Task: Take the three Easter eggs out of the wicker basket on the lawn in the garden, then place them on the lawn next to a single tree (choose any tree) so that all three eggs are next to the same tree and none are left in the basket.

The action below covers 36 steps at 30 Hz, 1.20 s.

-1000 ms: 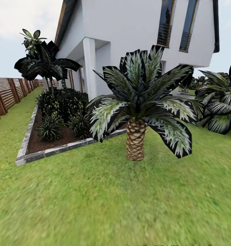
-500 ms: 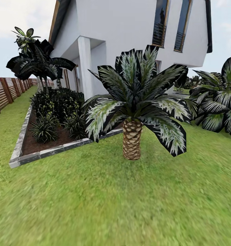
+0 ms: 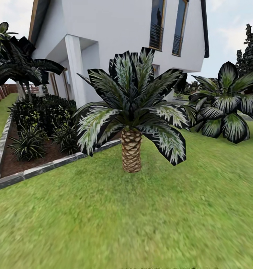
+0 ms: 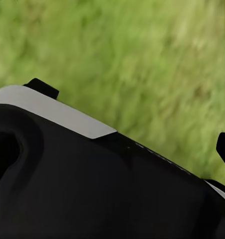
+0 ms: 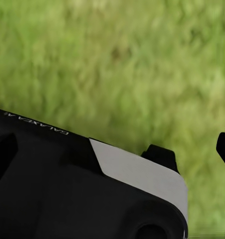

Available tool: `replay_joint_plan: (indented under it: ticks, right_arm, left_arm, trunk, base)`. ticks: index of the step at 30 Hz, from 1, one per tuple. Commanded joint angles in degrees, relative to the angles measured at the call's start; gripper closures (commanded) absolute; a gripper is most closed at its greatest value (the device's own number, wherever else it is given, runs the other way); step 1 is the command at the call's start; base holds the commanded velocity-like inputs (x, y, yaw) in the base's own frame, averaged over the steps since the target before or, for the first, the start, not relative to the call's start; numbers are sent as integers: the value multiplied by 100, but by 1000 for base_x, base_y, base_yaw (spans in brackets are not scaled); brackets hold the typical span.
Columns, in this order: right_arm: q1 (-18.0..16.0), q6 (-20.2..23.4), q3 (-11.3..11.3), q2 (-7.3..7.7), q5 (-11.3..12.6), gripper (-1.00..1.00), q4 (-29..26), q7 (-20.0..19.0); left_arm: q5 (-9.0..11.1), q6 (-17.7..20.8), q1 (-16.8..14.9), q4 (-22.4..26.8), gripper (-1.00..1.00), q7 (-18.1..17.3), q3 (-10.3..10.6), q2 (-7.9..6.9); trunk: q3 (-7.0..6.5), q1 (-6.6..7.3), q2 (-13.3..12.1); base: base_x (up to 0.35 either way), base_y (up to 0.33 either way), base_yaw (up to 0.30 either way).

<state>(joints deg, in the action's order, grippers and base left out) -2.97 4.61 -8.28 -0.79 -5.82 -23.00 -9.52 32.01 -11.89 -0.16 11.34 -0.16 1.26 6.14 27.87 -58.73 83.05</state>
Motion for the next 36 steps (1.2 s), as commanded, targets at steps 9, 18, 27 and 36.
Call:
replay_joint_plan:
  ticks: [9, 18, 27, 36]
  right_arm:
    - [1, 31, 2, 0, -64, -100, -4, -15]
    - [0, 31, 2, 0, -69, -100, -3, -16]
    - [-2, 31, 2, 0, -69, -100, -3, -15]
    - [-2, 31, 2, -1, -69, -100, -3, -15]
  left_arm:
    - [33, -23, -2, -1, -100, -2, 15, 2]
    - [32, -24, -2, -1, -100, -2, 15, 1]
    - [25, -24, -2, -4, -100, -2, 15, 2]
    - [23, -24, -2, -2, -100, -1, 15, 2]
  trunk:
    - [52, 0, 3]
    - [99, 0, 3]
    - [145, 0, 3]
    - [190, 0, 3]
  base:
    - [0, 0, -262]
    - [0, 0, -262]
    - [0, -40, -262]
    - [0, -141, -262]
